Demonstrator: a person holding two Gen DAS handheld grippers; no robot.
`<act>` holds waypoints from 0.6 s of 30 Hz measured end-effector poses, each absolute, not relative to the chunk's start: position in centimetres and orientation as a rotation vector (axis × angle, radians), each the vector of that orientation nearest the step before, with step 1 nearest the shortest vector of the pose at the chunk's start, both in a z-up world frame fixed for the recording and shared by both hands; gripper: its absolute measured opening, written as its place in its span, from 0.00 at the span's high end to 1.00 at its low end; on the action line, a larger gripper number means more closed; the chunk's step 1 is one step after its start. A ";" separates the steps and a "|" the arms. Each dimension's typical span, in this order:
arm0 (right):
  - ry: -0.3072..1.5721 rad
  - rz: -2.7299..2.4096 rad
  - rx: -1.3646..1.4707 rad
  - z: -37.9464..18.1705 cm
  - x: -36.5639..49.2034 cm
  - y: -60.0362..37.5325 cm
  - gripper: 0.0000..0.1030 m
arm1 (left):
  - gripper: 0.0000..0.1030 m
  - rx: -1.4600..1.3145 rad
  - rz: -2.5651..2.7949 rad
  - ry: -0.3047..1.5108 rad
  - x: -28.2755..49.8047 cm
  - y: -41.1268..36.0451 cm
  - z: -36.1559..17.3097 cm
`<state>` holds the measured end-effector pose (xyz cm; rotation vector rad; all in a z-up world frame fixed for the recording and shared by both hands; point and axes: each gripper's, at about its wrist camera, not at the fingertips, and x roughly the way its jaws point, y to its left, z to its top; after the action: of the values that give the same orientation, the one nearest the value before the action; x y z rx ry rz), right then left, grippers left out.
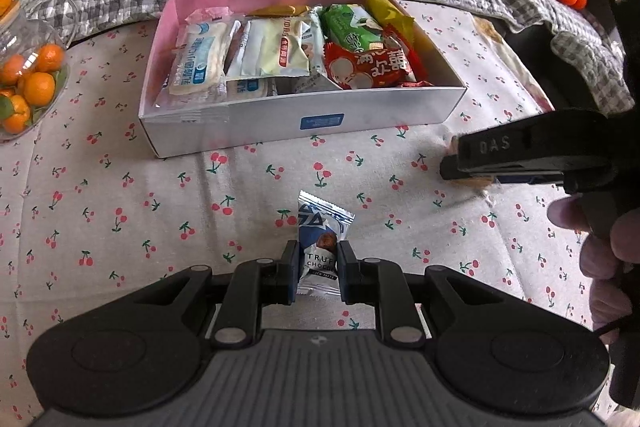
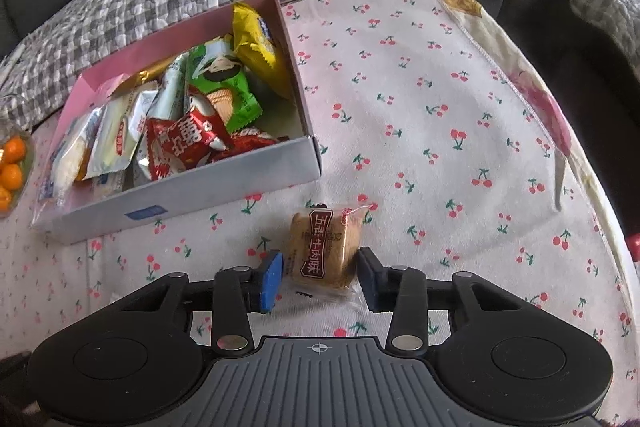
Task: Organize snacks
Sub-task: 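Grasp blue truffle chocolate with left tool while right tool grasps brown jerky packet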
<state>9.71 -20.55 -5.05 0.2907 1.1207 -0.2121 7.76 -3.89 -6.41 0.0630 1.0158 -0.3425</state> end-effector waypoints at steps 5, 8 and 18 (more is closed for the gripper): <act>1.135 -0.187 0.327 -5.0 9.1 -21.1 0.62 | 0.83 0.054 -0.335 1.009 7.7 -3.6 -6.2; 1.136 -0.159 0.374 -4.6 8.6 -21.6 0.62 | 0.83 0.046 -0.335 1.002 7.6 -3.4 -5.9; 1.102 -0.045 0.493 -2.4 7.7 -21.9 0.82 | 0.83 -0.018 -0.323 0.976 8.1 -2.2 -4.8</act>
<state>7.70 -21.86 -2.38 0.4926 1.1020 -0.0454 8.08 -2.19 -4.83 -0.0183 0.9763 -0.3226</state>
